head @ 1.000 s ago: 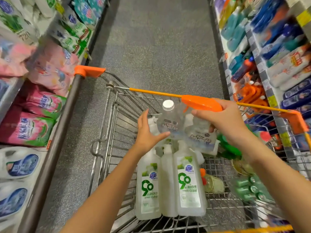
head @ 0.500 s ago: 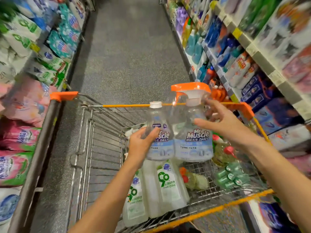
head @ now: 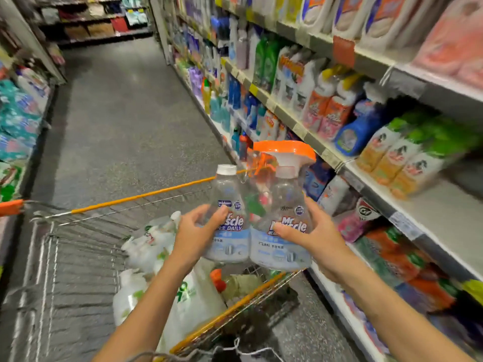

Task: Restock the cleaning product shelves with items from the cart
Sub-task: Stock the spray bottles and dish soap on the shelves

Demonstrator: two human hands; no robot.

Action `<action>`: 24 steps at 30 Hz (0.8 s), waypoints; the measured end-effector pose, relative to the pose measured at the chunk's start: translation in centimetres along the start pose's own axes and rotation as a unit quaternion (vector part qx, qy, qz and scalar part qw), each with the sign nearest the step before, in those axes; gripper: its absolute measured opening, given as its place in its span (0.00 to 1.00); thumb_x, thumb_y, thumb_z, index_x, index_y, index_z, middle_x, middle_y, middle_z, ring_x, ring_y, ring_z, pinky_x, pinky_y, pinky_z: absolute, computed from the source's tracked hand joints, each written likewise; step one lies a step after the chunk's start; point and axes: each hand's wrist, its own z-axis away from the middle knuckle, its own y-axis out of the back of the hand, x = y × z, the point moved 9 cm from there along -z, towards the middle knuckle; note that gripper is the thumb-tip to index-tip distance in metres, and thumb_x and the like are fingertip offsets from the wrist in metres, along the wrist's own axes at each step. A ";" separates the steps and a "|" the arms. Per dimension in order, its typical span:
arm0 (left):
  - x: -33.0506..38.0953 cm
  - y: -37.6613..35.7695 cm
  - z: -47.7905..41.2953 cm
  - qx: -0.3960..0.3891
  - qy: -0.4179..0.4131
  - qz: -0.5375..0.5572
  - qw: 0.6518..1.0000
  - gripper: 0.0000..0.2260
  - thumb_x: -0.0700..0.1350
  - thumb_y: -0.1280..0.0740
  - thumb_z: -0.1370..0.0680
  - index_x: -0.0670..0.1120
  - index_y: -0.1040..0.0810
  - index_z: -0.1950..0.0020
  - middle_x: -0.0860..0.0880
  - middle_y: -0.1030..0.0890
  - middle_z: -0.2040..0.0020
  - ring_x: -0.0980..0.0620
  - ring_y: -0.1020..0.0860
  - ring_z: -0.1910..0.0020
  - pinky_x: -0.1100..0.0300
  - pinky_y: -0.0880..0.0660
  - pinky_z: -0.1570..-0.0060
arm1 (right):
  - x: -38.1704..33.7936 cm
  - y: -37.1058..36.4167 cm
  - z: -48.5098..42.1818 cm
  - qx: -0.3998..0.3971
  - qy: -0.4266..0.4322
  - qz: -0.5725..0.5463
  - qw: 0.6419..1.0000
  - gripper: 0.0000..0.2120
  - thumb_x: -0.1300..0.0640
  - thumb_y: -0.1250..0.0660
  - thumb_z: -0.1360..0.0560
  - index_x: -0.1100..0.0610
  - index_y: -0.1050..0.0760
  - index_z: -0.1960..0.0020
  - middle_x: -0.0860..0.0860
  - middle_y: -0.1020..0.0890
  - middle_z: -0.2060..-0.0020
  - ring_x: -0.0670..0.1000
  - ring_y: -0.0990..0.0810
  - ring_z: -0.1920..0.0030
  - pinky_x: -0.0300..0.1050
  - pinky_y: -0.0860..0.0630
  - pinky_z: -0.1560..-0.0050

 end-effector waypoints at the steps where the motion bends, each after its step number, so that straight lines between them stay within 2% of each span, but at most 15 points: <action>1: 0.8 -2.0 0.1 -0.021 -0.016 -0.008 1.000 0.23 0.65 0.31 0.36 0.45 0.17 0.58 0.40 0.16 0.56 0.49 0.22 0.57 0.43 0.24 0.50 | -0.4 1.9 1.2 0.021 0.008 0.002 1.000 0.28 0.53 0.24 0.33 0.44 0.27 0.36 0.39 0.20 0.41 0.42 0.22 0.39 0.43 0.27 0.39; 3: 2.5 -6.1 0.3 -0.056 -0.048 -0.030 0.997 0.28 0.67 0.31 0.37 0.43 0.17 0.55 0.40 0.16 0.55 0.49 0.22 0.56 0.44 0.25 0.49 | -0.8 5.8 3.5 0.068 0.018 0.004 0.997 0.26 0.55 0.24 0.34 0.45 0.27 0.37 0.39 0.18 0.44 0.42 0.20 0.42 0.38 0.25 0.43; 6: 4.4 -12.5 0.7 -0.112 -0.084 -0.059 0.988 0.40 0.73 0.32 0.39 0.40 0.19 0.44 0.44 0.17 0.46 0.52 0.21 0.49 0.54 0.26 0.45 | -0.5 11.5 6.7 0.141 0.015 -0.013 0.990 0.26 0.56 0.24 0.34 0.50 0.26 0.38 0.45 0.17 0.45 0.47 0.18 0.44 0.47 0.23 0.43; 7: 4.9 -14.7 0.9 -0.137 -0.094 -0.063 0.984 0.38 0.72 0.31 0.38 0.40 0.19 0.44 0.47 0.16 0.47 0.55 0.21 0.50 0.60 0.26 0.47 | -0.4 13.3 7.8 0.165 0.016 -0.016 0.986 0.25 0.57 0.24 0.35 0.50 0.25 0.39 0.46 0.16 0.46 0.48 0.18 0.44 0.48 0.23 0.43; 8: 5.4 -17.0 1.2 -0.163 -0.094 -0.070 0.980 0.31 0.67 0.29 0.35 0.43 0.18 0.46 0.53 0.15 0.51 0.60 0.21 0.53 0.66 0.27 0.49 | -0.3 15.1 8.8 0.188 0.015 -0.012 0.982 0.25 0.57 0.24 0.35 0.50 0.25 0.40 0.46 0.16 0.47 0.47 0.18 0.45 0.47 0.22 0.44; 10: 6.2 -21.9 2.1 -0.223 -0.105 -0.095 0.965 0.06 0.48 0.27 0.26 0.48 0.20 0.53 0.63 0.17 0.59 0.70 0.23 0.59 0.74 0.30 0.55 | 0.0 18.4 10.5 0.226 0.007 0.002 0.974 0.23 0.57 0.24 0.35 0.49 0.25 0.41 0.42 0.16 0.48 0.44 0.18 0.46 0.42 0.22 0.46; 11: 6.4 -24.1 2.2 -0.241 -0.117 -0.099 0.958 0.04 0.41 0.28 0.25 0.49 0.21 0.55 0.65 0.18 0.62 0.71 0.23 0.60 0.76 0.31 0.56 | 0.2 19.9 11.2 0.241 0.004 0.008 0.971 0.22 0.59 0.24 0.34 0.48 0.25 0.43 0.39 0.16 0.50 0.41 0.18 0.47 0.39 0.22 0.47; 12: 6.1 -26.1 2.2 -0.257 -0.117 -0.095 0.955 0.04 0.41 0.29 0.25 0.48 0.21 0.54 0.63 0.18 0.62 0.71 0.22 0.59 0.75 0.30 0.56 | 0.6 21.5 11.8 0.258 0.000 0.014 0.966 0.21 0.60 0.24 0.34 0.47 0.26 0.44 0.35 0.17 0.52 0.38 0.19 0.49 0.34 0.23 0.49; 13: 6.0 -28.1 2.1 -0.273 -0.121 -0.085 0.950 0.05 0.47 0.28 0.25 0.48 0.21 0.52 0.59 0.17 0.58 0.67 0.21 0.55 0.73 0.29 0.54 | 0.9 23.0 12.2 0.274 -0.005 0.017 0.962 0.21 0.61 0.25 0.34 0.47 0.26 0.45 0.32 0.17 0.53 0.35 0.19 0.50 0.31 0.24 0.51; 14: 6.2 -30.1 2.0 -0.288 -0.129 -0.086 0.945 0.12 0.55 0.28 0.26 0.49 0.20 0.50 0.55 0.16 0.53 0.62 0.20 0.51 0.69 0.27 0.51 | 1.4 24.6 12.6 0.291 -0.011 0.021 0.957 0.21 0.61 0.25 0.34 0.47 0.26 0.45 0.33 0.17 0.53 0.35 0.19 0.51 0.29 0.25 0.53; 15: 6.2 -32.2 1.9 -0.309 -0.142 -0.088 0.936 0.13 0.58 0.29 0.27 0.52 0.20 0.48 0.54 0.17 0.51 0.59 0.20 0.49 0.66 0.26 0.49 | 2.1 26.2 13.0 0.310 -0.015 0.021 0.950 0.21 0.61 0.25 0.35 0.49 0.26 0.45 0.35 0.17 0.53 0.36 0.19 0.52 0.29 0.25 0.54; 18: 5.2 -38.9 0.9 -0.385 -0.146 -0.097 0.906 0.06 0.53 0.30 0.24 0.58 0.22 0.47 0.57 0.19 0.48 0.66 0.22 0.47 0.68 0.27 0.46 | 4.7 30.7 13.6 0.376 -0.026 0.026 0.926 0.21 0.68 0.26 0.33 0.51 0.26 0.46 0.39 0.15 0.57 0.39 0.18 0.54 0.31 0.23 0.56; 20: 4.6 -43.0 -0.2 -0.401 -0.175 -0.116 0.892 0.12 0.59 0.32 0.25 0.57 0.22 0.44 0.55 0.19 0.44 0.58 0.22 0.42 0.57 0.26 0.40 | 6.3 33.5 13.6 0.423 -0.021 0.037 0.905 0.22 0.69 0.26 0.33 0.55 0.26 0.43 0.42 0.15 0.58 0.40 0.17 0.55 0.33 0.22 0.56; 21: 4.2 -45.0 -0.7 -0.412 -0.190 -0.118 0.883 0.16 0.62 0.33 0.26 0.56 0.23 0.43 0.53 0.19 0.43 0.54 0.22 0.40 0.52 0.26 0.39 | 6.9 34.7 13.5 0.442 -0.013 0.052 0.895 0.23 0.70 0.26 0.33 0.57 0.27 0.41 0.42 0.16 0.57 0.37 0.18 0.56 0.30 0.23 0.56; 24: 3.0 -50.2 -2.4 -0.425 -0.232 -0.121 0.866 0.19 0.58 0.34 0.24 0.49 0.24 0.38 0.48 0.21 0.39 0.51 0.23 0.39 0.50 0.28 0.37 | 9.1 37.9 12.4 0.471 0.009 0.086 0.878 0.27 0.68 0.26 0.31 0.57 0.30 0.35 0.44 0.19 0.49 0.36 0.19 0.53 0.27 0.26 0.55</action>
